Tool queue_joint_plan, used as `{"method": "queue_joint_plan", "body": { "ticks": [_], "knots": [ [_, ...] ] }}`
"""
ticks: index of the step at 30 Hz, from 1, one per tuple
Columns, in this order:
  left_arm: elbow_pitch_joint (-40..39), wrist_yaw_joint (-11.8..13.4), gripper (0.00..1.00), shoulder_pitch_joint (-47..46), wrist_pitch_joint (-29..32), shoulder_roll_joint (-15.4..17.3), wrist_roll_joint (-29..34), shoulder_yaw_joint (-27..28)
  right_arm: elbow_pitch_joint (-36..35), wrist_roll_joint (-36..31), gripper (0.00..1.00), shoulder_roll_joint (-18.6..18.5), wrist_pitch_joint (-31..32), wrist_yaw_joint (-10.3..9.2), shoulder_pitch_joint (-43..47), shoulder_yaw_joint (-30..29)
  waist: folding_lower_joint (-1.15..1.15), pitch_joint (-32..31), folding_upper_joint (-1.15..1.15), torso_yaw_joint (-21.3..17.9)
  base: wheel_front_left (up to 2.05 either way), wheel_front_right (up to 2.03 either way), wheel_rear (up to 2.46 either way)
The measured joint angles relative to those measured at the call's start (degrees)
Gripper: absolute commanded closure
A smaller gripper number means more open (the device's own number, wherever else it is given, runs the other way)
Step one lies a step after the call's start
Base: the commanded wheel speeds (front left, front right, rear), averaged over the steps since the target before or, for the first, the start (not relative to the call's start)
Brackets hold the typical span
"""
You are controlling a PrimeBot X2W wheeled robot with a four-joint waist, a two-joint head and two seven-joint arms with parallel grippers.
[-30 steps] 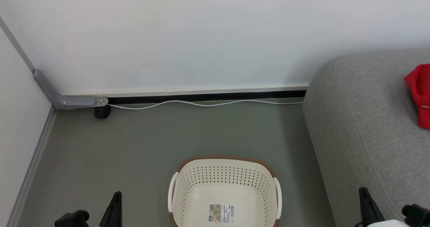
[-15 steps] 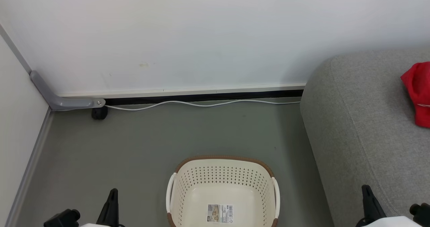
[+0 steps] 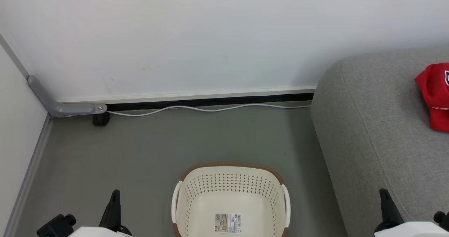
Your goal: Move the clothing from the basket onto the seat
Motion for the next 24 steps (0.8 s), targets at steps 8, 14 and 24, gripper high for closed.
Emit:
{"method": "queue_joint_plan", "body": {
  "ticks": [8, 14, 24],
  "knots": [
    [-0.83, 0.0, 1.0, -0.32, 1.18, 0.02, -5.71, 0.35, -0.48, 4.99, 1.0, 0.0, 1.18, 0.0, -0.44, -0.66, 0.0, 0.01, 0.0, -0.35, 0.0, 0.0, 0.0],
    [-1.33, 0.0, 1.0, -0.38, 2.29, 0.03, -10.24, 0.54, -1.24, 9.24, 1.0, 0.0, 2.3, 0.0, -1.16, -1.07, 0.0, 0.01, 0.0, -0.65, 0.0, 0.0, 0.0],
    [-2.35, 0.0, 1.0, -1.55, 4.13, 0.07, -17.05, 0.79, -1.85, 15.44, 1.0, 0.0, 3.89, -0.01, -1.24, -1.47, 0.0, 0.02, 0.0, -1.09, 0.0, 0.0, 0.0]
  ]
}}
